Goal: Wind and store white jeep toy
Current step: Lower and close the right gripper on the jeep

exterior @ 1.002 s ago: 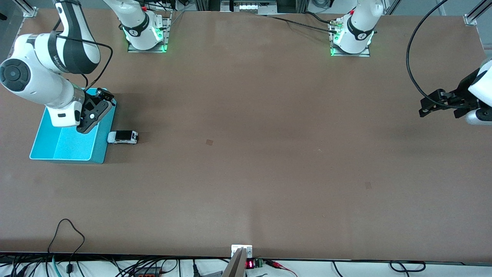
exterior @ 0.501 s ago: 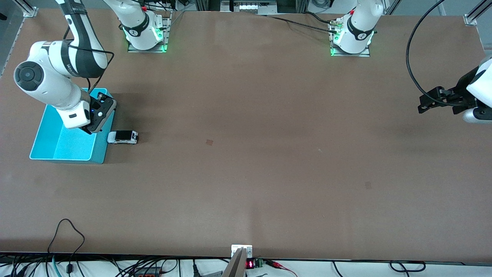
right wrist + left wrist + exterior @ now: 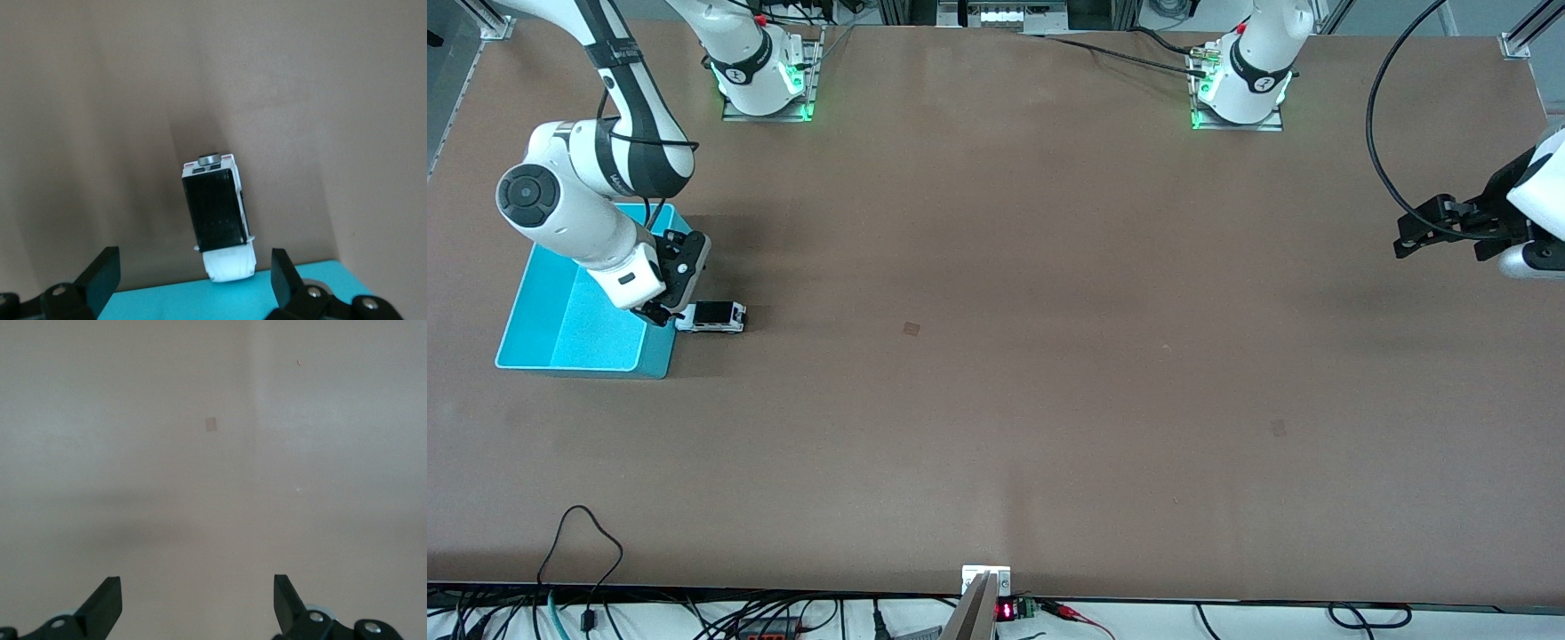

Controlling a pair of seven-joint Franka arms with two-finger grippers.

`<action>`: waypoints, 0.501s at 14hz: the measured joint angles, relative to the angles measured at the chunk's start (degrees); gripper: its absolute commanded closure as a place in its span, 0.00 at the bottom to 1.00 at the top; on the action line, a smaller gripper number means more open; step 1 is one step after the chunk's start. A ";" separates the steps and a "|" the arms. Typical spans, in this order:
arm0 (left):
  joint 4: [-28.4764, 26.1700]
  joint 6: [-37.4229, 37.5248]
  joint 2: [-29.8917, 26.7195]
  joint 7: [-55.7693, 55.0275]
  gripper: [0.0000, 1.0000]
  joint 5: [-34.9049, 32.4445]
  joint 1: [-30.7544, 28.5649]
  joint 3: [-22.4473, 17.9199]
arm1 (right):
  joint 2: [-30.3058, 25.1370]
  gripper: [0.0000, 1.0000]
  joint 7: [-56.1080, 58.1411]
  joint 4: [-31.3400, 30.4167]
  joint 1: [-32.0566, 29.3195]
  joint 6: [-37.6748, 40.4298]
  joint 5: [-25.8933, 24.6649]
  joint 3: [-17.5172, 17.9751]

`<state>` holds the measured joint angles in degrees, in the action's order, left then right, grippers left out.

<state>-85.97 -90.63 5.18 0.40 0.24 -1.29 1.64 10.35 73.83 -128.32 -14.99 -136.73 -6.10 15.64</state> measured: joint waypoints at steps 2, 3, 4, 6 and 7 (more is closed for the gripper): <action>0.00 0.21 -0.01 0.00 0.00 0.00 -0.06 -0.11 | 1.72 0.00 3.11 -0.03 -0.01 -2.37 -0.17 0.02; 0.00 0.26 -0.02 0.00 0.00 0.00 -0.07 -0.16 | 2.66 0.00 4.42 -0.04 -0.01 -3.55 -0.52 0.03; 0.00 0.30 -0.04 0.00 0.00 0.00 -0.07 -0.17 | 3.46 0.00 5.15 -0.03 -0.01 -4.55 -1.33 0.03; 0.00 0.32 -0.18 0.00 0.00 0.00 -0.04 -0.12 | 4.84 0.00 5.43 -0.02 -0.02 -6.39 -3.64 0.05; 0.00 0.33 -0.28 0.00 0.00 0.00 0.04 -0.04 | 5.45 0.00 5.51 -0.02 -0.02 -7.06 -4.41 0.06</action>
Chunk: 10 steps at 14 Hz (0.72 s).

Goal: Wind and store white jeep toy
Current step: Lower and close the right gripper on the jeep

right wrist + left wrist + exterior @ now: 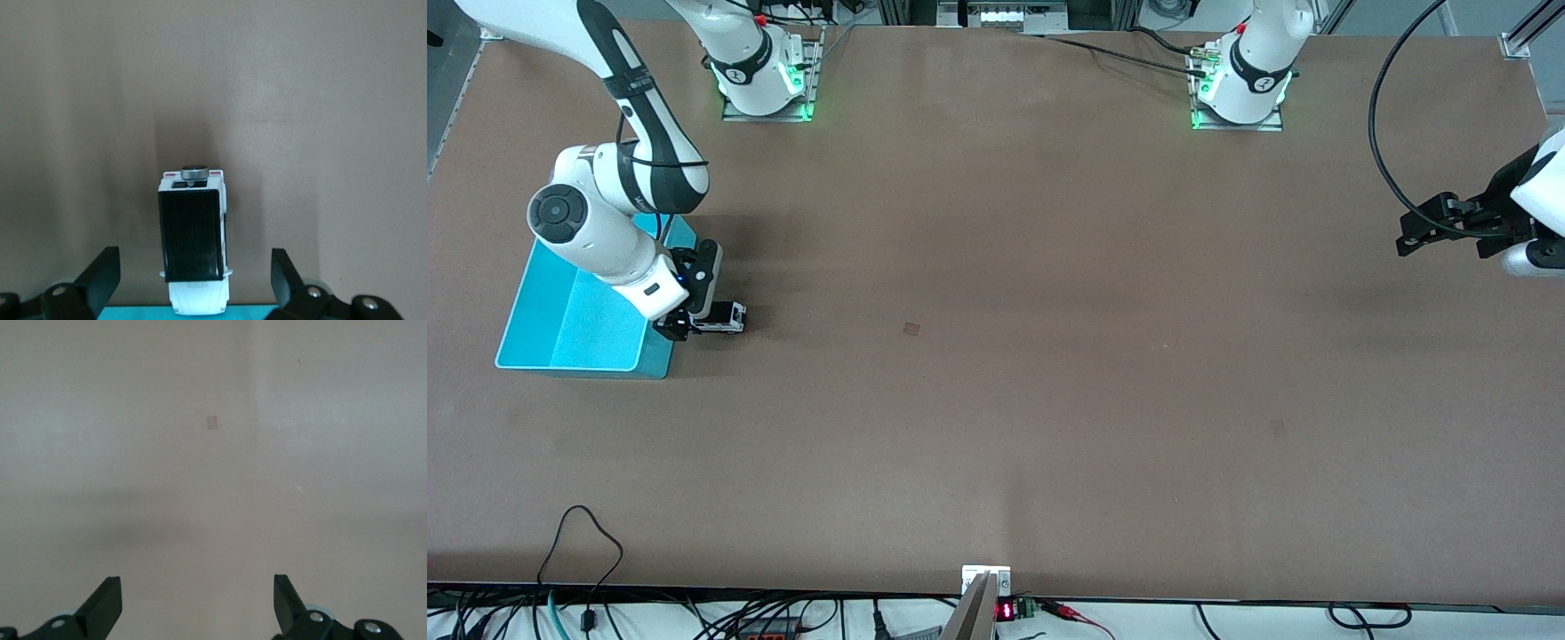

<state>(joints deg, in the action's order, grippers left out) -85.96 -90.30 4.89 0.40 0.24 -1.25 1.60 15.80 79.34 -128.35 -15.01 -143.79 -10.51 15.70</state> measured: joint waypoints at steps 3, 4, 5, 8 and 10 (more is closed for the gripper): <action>0.00 0.11 -0.10 0.00 0.00 0.00 0.15 0.11 | 1.28 0.00 0.23 0.00 0.00 -1.47 -0.77 0.00; 0.00 0.16 -0.11 0.00 0.00 0.00 0.15 0.11 | 1.58 0.00 0.32 0.00 0.00 -2.07 -0.82 0.00; 0.00 0.22 -0.11 0.00 0.00 0.00 0.15 0.11 | 1.89 0.00 0.41 0.00 0.00 -2.58 -1.09 0.00; 0.00 0.26 -0.11 0.00 0.00 0.00 0.15 0.11 | 3.29 0.00 0.42 0.00 0.00 -4.33 -2.47 0.01; 0.00 0.27 -0.11 0.00 0.00 0.00 0.14 0.10 | 4.15 0.00 0.43 0.01 -0.01 -5.34 -2.59 0.01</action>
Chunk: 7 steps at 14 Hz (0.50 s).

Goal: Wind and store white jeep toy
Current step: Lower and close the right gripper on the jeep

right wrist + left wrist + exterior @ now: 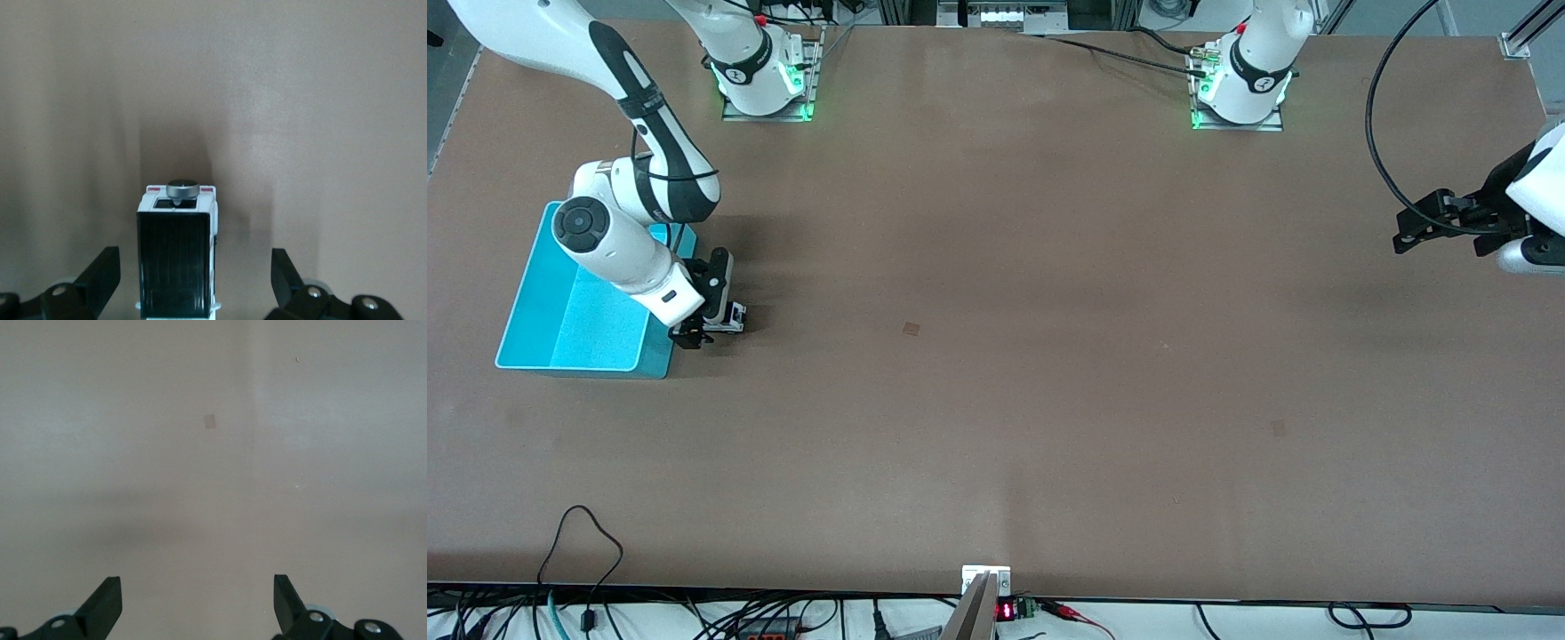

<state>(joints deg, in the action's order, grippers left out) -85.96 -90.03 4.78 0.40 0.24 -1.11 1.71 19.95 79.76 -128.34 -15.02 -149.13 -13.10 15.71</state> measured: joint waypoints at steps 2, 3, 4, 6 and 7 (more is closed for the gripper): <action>0.00 0.00 0.00 0.00 0.00 0.00 0.00 0.00 | 0.72 0.00 0.00 0.00 0.00 -0.52 -0.08 0.00; 0.00 0.00 0.00 0.00 0.00 0.00 0.00 0.00 | 0.92 0.00 0.00 0.00 0.00 -0.64 -0.08 0.00; 0.00 0.00 0.00 0.00 0.00 0.00 0.00 0.00 | 1.07 0.00 0.00 0.00 0.00 -0.73 -0.09 0.00; 0.00 0.00 0.00 0.00 0.00 0.00 0.00 -0.01 | 1.43 0.00 0.00 0.01 0.00 -0.94 -0.09 0.00; 0.00 0.00 0.00 0.00 0.00 0.00 0.00 0.00 | 1.59 0.00 0.00 0.00 0.00 -1.06 -0.09 0.00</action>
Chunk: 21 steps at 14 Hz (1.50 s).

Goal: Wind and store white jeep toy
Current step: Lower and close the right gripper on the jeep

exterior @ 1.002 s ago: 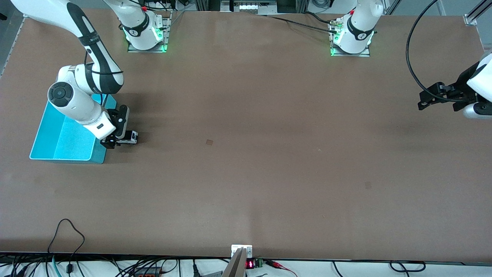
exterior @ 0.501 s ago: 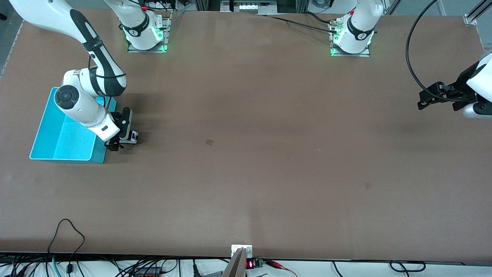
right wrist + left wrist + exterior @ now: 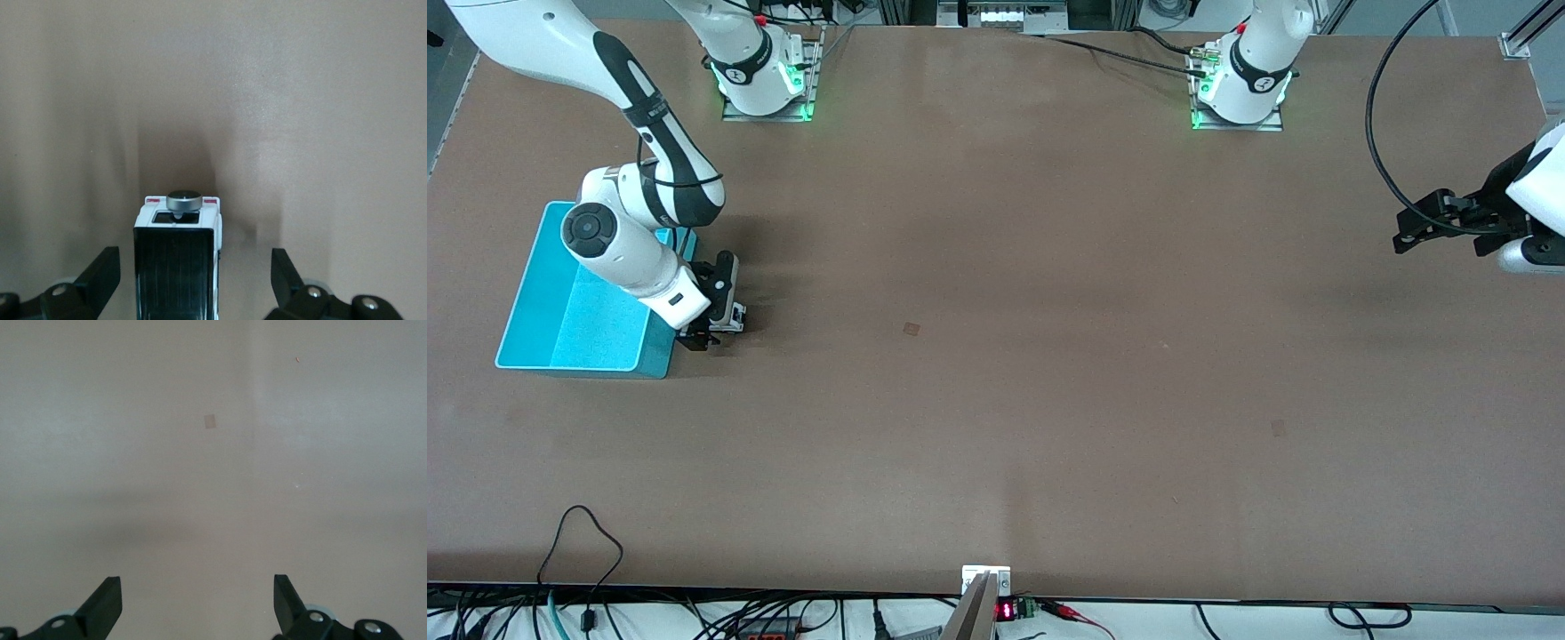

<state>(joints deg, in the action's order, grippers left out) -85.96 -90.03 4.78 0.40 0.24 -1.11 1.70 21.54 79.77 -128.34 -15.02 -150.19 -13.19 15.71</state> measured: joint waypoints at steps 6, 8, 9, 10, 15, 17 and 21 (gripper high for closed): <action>0.00 0.00 0.00 0.00 0.00 0.00 -0.06 -0.03 | 1.33 0.14 -0.01 0.01 -0.38 -1.27 0.00 0.00; 0.00 -0.03 -0.01 0.00 0.00 0.00 -0.11 -0.07 | 1.36 0.27 -0.01 0.01 -0.49 -1.32 0.00 0.00; 0.00 -0.04 -0.03 0.00 0.00 0.00 -0.12 -0.08 | 1.37 0.36 -0.01 0.01 -0.49 -1.33 0.00 0.00; 0.00 -0.04 -0.05 0.00 0.00 0.00 -0.12 -0.08 | 1.38 0.47 -0.01 0.01 -0.49 -1.32 0.00 0.00; 0.00 -0.04 -0.14 0.00 0.00 0.00 -0.12 -0.08 | 1.04 0.92 -0.03 0.01 -0.51 -0.94 0.00 0.10; 0.00 -0.04 -0.34 0.00 0.00 0.00 -0.12 -0.08 | 1.04 1.00 -0.03 0.01 -0.51 -0.95 0.00 0.10; 0.00 -0.04 -0.55 0.00 0.00 0.00 -0.11 -0.08 | 1.04 1.00 -0.06 0.01 -0.52 -0.95 0.00 0.11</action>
<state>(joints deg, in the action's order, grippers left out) -85.96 -90.06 4.23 0.40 0.24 -1.22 1.62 22.58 79.71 -128.32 -15.54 -151.14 -13.19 15.82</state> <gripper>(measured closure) 0.000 0.480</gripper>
